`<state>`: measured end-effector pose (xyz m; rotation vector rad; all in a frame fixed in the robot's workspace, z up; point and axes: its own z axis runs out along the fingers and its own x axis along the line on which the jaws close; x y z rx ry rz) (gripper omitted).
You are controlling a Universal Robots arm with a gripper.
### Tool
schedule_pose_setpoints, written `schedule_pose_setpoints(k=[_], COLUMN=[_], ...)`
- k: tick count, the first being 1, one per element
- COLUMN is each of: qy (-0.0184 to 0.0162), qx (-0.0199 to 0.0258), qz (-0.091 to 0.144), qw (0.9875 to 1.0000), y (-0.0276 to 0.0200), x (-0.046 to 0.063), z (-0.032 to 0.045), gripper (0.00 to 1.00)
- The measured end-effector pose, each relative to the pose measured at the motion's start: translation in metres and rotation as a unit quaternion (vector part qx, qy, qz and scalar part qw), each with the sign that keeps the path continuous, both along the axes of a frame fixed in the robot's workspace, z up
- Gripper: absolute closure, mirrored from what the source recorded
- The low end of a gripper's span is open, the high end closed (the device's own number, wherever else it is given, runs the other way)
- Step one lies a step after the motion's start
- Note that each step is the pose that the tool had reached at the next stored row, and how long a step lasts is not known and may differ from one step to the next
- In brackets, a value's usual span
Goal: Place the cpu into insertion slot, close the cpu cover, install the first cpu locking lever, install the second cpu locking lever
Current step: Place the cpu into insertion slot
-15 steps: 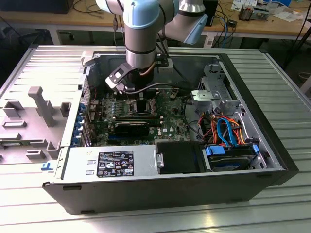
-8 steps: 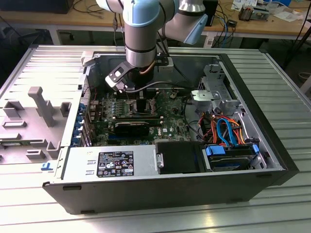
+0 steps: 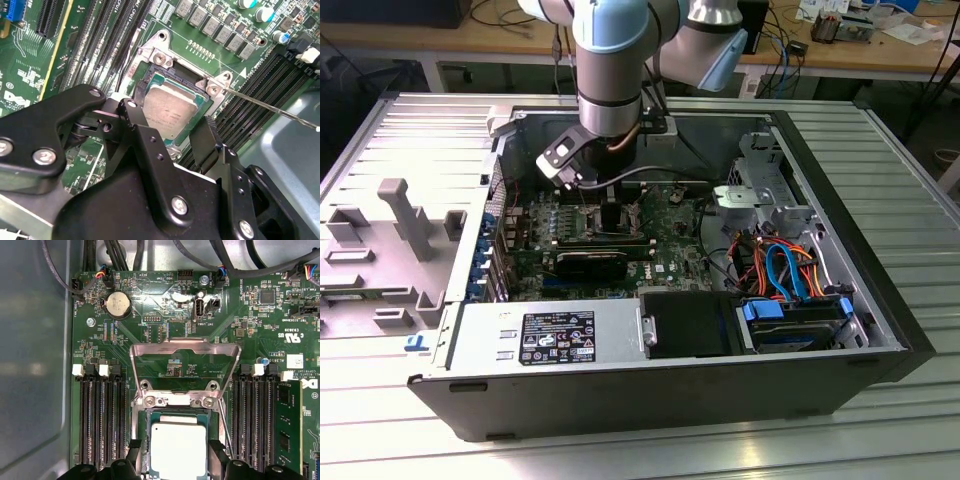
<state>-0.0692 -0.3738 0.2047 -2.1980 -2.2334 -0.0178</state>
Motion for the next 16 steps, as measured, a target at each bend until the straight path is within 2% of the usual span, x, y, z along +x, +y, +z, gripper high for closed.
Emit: schedule_pose_setpoints(k=[6,11,16], qy=[-0.0001,0.0003,0.0004], qx=[0.0000,-0.0101,-0.0108], qz=[0.000,0.000,0.000], qw=[1.0000,0.9999,0.9999], y=[0.0001,-0.0006,-0.0005], x=[0.0001,0.0002,0.0005], z=[0.0046,0.0047,0.0075], gripper=[0.38,0.38,0.38])
